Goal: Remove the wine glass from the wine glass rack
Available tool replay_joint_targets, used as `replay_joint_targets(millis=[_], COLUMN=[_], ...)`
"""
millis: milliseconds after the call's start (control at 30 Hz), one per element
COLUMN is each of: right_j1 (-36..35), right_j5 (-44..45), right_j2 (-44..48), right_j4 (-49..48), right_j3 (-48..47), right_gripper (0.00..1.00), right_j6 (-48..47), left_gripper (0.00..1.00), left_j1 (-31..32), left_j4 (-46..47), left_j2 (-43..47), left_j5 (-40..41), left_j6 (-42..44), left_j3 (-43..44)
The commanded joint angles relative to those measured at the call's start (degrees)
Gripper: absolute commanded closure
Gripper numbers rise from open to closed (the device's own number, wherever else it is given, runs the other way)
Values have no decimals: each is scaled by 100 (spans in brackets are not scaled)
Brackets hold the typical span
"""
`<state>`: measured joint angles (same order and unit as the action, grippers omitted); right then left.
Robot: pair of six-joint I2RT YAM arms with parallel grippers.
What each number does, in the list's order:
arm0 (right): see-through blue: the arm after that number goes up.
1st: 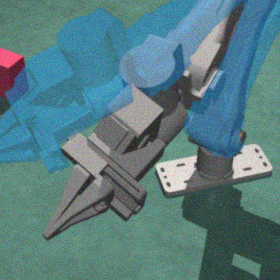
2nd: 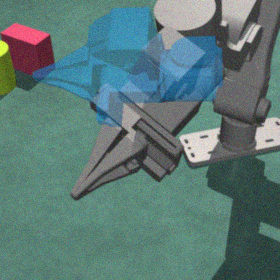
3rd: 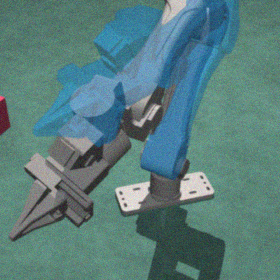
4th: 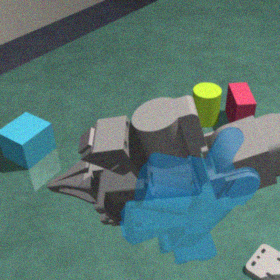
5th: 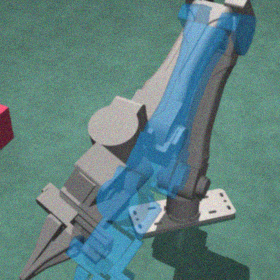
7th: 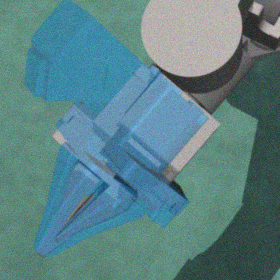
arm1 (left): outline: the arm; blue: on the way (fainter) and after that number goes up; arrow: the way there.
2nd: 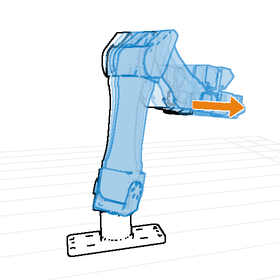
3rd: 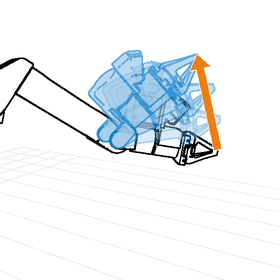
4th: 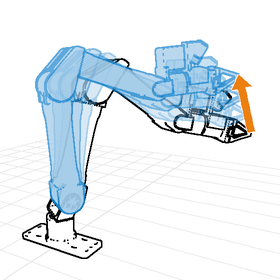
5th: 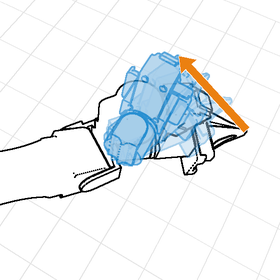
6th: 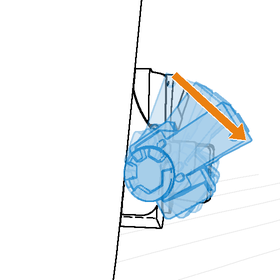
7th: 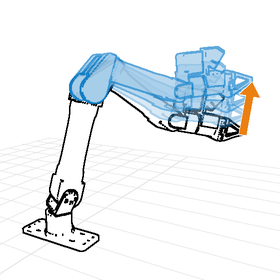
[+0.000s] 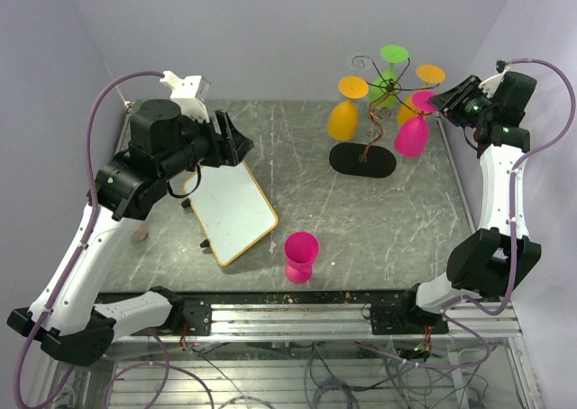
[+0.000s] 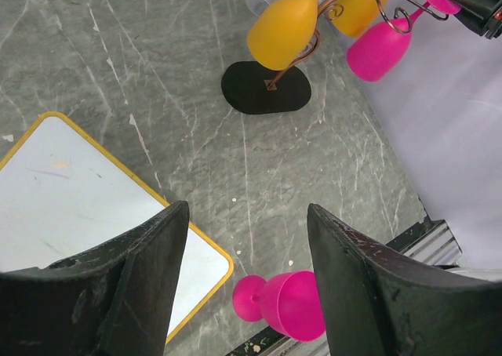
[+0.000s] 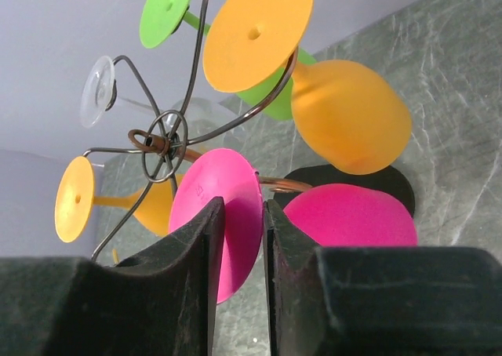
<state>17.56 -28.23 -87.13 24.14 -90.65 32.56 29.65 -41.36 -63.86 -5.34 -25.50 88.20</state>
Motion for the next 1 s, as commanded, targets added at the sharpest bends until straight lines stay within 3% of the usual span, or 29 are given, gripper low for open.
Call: replay_joint_targets(millis=[0, 333, 633, 867, 967], right_j1=[41, 44, 46, 46, 46], right_j5=[170, 115, 96, 968, 919], right_j2=[0, 136, 603, 1141, 1262], right_j4=[111, -140, -711, -402, -312], right_j3=[-150, -111, 418, 556, 671], right_gripper=[78, 99, 100, 100, 100], right_j6=[10, 486, 1944, 2255, 2302], left_gripper=[28, 28, 28, 28, 28], left_j1=[-47, -54, -47, -47, -51], left_j4=[198, 304, 286, 305, 322], left_j2=[90, 73, 92, 148, 158], left_j5=[-134, -225, -195, -161, -168], left_j6=[-14, -69, -76, -96, -112], left_j3=[-1, -66, -49, -70, -54])
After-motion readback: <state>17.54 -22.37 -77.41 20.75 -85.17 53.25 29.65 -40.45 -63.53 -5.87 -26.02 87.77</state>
